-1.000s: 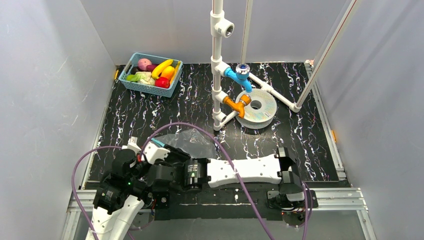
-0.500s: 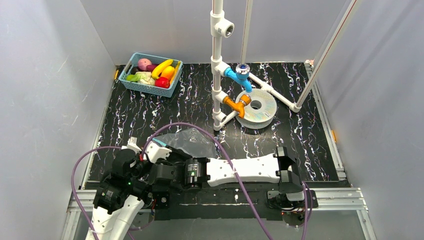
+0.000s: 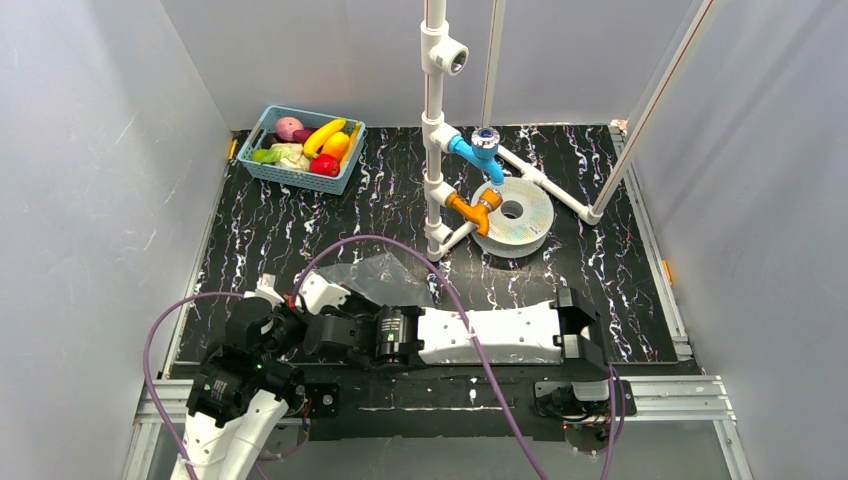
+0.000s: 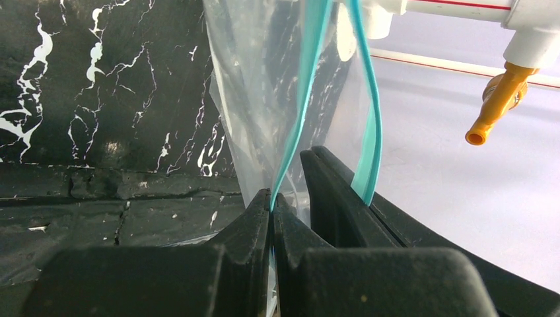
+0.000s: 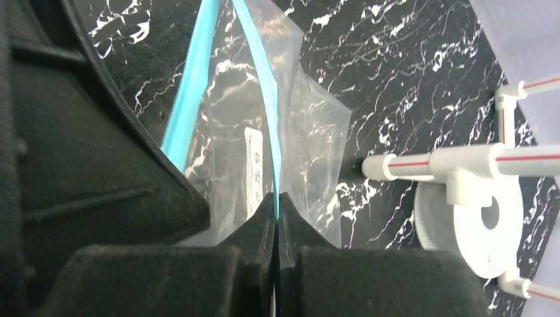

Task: Place the food in the zip-top bag and seal the zipper
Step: Open the zipper of the food storage bag at the center of the board.

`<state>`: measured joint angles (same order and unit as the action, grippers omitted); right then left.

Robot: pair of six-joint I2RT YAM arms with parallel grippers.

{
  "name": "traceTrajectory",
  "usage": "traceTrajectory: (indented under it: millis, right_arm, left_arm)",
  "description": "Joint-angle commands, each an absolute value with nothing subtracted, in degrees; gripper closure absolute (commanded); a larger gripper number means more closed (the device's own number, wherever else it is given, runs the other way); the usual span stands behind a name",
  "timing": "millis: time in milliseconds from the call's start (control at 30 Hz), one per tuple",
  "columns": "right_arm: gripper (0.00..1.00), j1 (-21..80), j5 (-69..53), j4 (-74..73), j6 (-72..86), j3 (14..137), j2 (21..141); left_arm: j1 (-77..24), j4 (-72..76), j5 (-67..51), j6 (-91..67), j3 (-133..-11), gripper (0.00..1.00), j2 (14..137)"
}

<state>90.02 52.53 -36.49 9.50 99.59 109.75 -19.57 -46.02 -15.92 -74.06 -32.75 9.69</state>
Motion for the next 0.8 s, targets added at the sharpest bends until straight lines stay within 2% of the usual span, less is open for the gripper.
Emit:
traceTrajectory:
  millis: [0, 167, 367, 467, 633, 700, 767]
  right_arm:
    - [0.99, 89.79, 53.03, -32.62, 14.31, 95.82, 102.6]
    - [0.99, 88.95, 59.37, -33.86, 23.49, 91.55, 96.72]
    - [0.99, 88.77, 64.61, -49.34, 32.49, 92.15, 92.98]
    - [0.99, 88.28, 61.43, -45.4, 32.83, 84.22, 85.8]
    - [0.99, 85.07, 54.34, -38.84, 35.29, 71.8, 75.21]
    - [0.99, 84.09, 53.51, -39.98, 37.35, 71.21, 74.21]
    - [0.99, 83.76, 53.73, -43.21, 39.69, 72.31, 74.9]
  left_arm:
    - [-19.51, -47.68, -16.06, -73.12, -34.54, 1.0, 9.99]
    - [-19.51, -46.87, -16.18, -71.5, -36.12, 1.0, 11.17]
    - [-19.56, -37.52, -22.76, -68.98, -36.57, 1.0, 19.82]
    - [-19.51, -28.79, -28.53, -69.21, -34.91, 1.0, 25.86]
    - [-19.85, -24.28, -32.72, -66.52, -34.4, 0.99, 32.84]
    - [-19.86, -23.35, -34.49, -65.28, -34.22, 0.82, 34.57]
    - [-19.89, -24.14, -36.58, -62.06, -35.66, 0.56, 36.48]
